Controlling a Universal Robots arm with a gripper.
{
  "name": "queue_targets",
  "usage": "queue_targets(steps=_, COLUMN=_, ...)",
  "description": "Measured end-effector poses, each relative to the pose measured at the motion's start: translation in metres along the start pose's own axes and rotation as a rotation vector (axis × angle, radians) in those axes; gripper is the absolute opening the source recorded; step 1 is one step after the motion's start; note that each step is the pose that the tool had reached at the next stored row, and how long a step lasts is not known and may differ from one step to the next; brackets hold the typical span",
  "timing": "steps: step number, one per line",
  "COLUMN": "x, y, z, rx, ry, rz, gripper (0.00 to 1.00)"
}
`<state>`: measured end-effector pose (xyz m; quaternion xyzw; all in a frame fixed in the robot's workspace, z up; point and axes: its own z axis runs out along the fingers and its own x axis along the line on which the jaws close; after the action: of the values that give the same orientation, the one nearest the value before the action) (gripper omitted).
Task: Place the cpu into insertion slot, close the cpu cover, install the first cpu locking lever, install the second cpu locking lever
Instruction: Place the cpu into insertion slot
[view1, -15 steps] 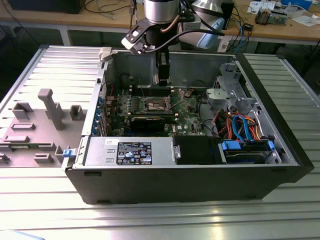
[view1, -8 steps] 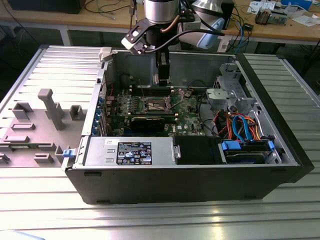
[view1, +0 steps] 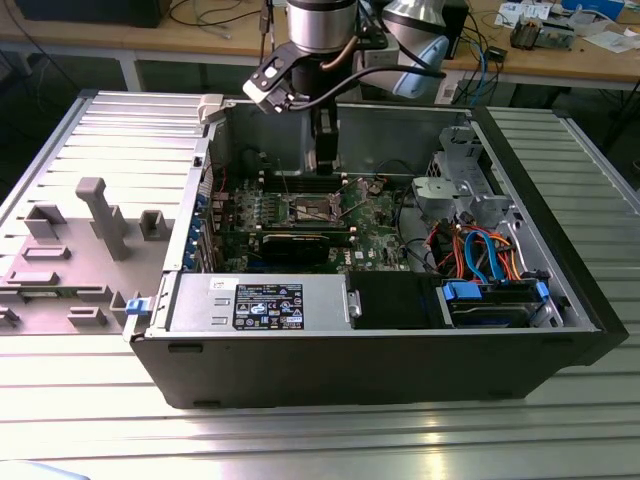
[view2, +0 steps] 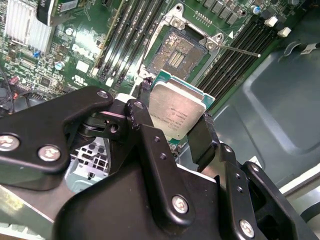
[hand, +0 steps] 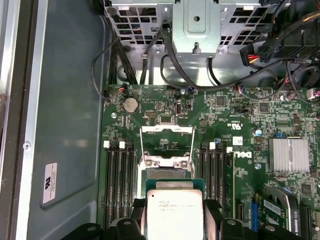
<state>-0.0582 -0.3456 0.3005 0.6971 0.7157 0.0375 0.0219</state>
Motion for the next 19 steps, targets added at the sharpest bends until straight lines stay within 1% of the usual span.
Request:
queue_targets(steps=3, x=0.0025, y=-0.0015, z=0.0045, rx=-0.0002, ry=0.0000, rz=0.001, gripper=0.55)
queue_targets(steps=4, x=0.0028, y=-0.0024, z=0.0057, rx=0.0000, ry=-0.0008, rz=0.002, gripper=0.55)
queue_targets(steps=6, x=0.0036, y=-0.0051, z=0.0096, rx=0.0000, ry=-0.0062, rz=0.006, gripper=0.55)
queue_targets(steps=7, x=0.0042, y=-0.0056, z=0.0118, rx=-0.0001, ry=-0.0075, rz=0.009, gripper=0.55)
queue_targets(steps=8, x=0.0045, y=-0.0059, z=0.0142, rx=0.0000, ry=-0.0116, rz=0.010, gripper=0.55)
queue_targets(steps=10, x=0.0047, y=-0.0060, z=0.0155, rx=0.0001, ry=-0.0229, rz=0.011, gripper=0.55)
queue_targets(steps=11, x=0.0051, y=-0.0061, z=0.0162, rx=0.0004, ry=-0.0315, rz=0.011, gripper=0.55)
queue_targets(steps=14, x=0.0071, y=-0.0062, z=0.0185, rx=0.0008, ry=-0.0426, rz=0.012, gripper=0.55)
queue_targets(steps=15, x=0.0076, y=-0.0063, z=0.0198, rx=0.0026, ry=-0.0436, rz=0.012, gripper=0.55)
queue_targets(steps=18, x=0.0080, y=-0.0066, z=0.0219, rx=0.0069, ry=-0.0438, rz=0.012, gripper=0.55)
queue_targets(steps=19, x=0.0082, y=-0.0066, z=0.0232, rx=0.0072, ry=-0.0438, rz=0.012, gripper=0.55)
